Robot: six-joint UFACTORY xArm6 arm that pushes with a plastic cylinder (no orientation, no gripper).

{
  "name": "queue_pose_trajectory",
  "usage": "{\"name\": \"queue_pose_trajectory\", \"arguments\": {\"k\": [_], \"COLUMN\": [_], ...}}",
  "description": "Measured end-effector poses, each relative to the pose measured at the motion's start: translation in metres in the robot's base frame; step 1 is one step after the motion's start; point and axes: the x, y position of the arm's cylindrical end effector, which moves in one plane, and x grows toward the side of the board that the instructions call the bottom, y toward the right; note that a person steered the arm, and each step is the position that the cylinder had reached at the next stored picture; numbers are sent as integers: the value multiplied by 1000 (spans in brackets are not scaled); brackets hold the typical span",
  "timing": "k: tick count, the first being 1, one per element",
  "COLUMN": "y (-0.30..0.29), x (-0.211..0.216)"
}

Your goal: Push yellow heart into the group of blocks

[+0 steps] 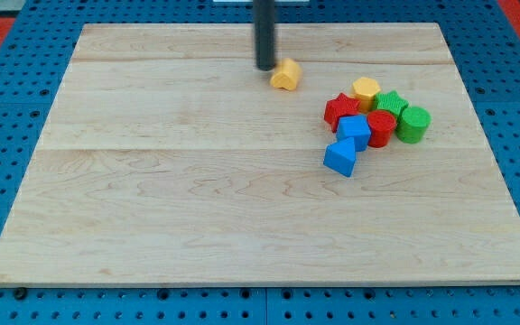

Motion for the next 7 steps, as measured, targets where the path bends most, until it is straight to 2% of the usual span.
{"name": "queue_pose_trajectory", "arguments": {"k": [2, 3, 4, 5, 6, 7], "y": [32, -11, -55, -10, 48, 47], "x": [26, 6, 41, 52, 38, 38]}}
